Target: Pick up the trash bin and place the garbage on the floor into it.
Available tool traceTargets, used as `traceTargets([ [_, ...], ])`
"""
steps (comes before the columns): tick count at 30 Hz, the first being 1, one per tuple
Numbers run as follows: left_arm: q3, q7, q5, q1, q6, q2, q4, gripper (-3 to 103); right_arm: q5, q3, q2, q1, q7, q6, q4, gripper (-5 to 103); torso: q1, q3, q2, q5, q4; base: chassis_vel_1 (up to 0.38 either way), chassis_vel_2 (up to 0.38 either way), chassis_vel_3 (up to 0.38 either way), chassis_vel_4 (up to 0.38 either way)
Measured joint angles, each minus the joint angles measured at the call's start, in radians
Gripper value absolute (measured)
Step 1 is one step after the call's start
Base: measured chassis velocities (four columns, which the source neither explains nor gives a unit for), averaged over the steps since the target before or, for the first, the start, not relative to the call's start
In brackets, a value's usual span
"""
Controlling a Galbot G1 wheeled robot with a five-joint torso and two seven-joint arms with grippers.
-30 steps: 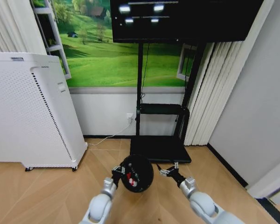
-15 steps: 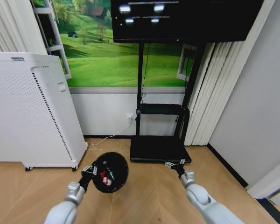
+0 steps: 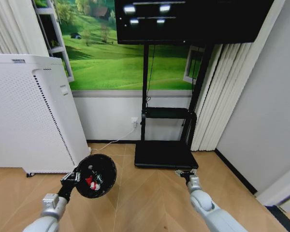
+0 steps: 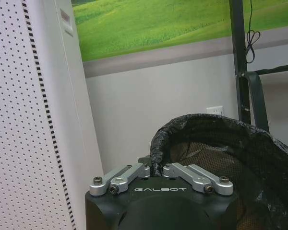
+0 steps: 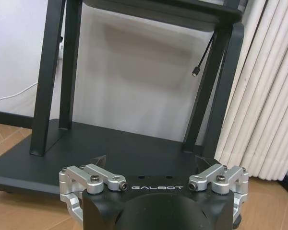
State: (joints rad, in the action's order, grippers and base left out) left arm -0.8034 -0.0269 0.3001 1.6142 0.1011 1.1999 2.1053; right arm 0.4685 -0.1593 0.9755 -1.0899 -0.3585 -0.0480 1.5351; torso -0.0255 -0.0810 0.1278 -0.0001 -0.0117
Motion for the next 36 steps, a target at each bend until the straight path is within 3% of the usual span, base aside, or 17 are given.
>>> traceTargets([
  [12, 0.016, 0.002, -0.014, -0.002, -0.004, 0.009, -0.004, 6, 0.04, 0.002, 0.002, 0.009, -0.001, 0.003, -0.02, 100, 0.0, 0.0, 0.0, 0.0, 0.0002, -0.012, -0.01, 0.006, 0.009],
  [15, 0.027, 0.002, -0.019, -0.008, -0.004, 0.013, -0.009, 6, 0.045, 0.005, 0.015, 0.028, -0.004, 0.056, -0.036, 100, 0.0, 0.0, 0.0, 0.0004, -0.0001, -0.096, -0.085, 0.095, 0.09],
  [20, 0.038, 0.002, -0.027, -0.011, -0.005, 0.02, -0.013, 6, 0.042, -0.01, 0.024, 0.052, -0.006, 0.07, -0.028, 100, 0.0, 0.0, 0.0, 0.0003, 0.0, -0.084, -0.085, 0.076, 0.068],
  [36, 0.078, 0.003, -0.061, -0.007, -0.02, 0.054, -0.018, 6, 0.08, -0.102, -0.019, 0.05, -0.041, -0.016, 0.16, 100, 0.0, 0.0, 0.0, 0.0001, -0.0001, 0.0, 0.0, 0.0, 0.0],
])
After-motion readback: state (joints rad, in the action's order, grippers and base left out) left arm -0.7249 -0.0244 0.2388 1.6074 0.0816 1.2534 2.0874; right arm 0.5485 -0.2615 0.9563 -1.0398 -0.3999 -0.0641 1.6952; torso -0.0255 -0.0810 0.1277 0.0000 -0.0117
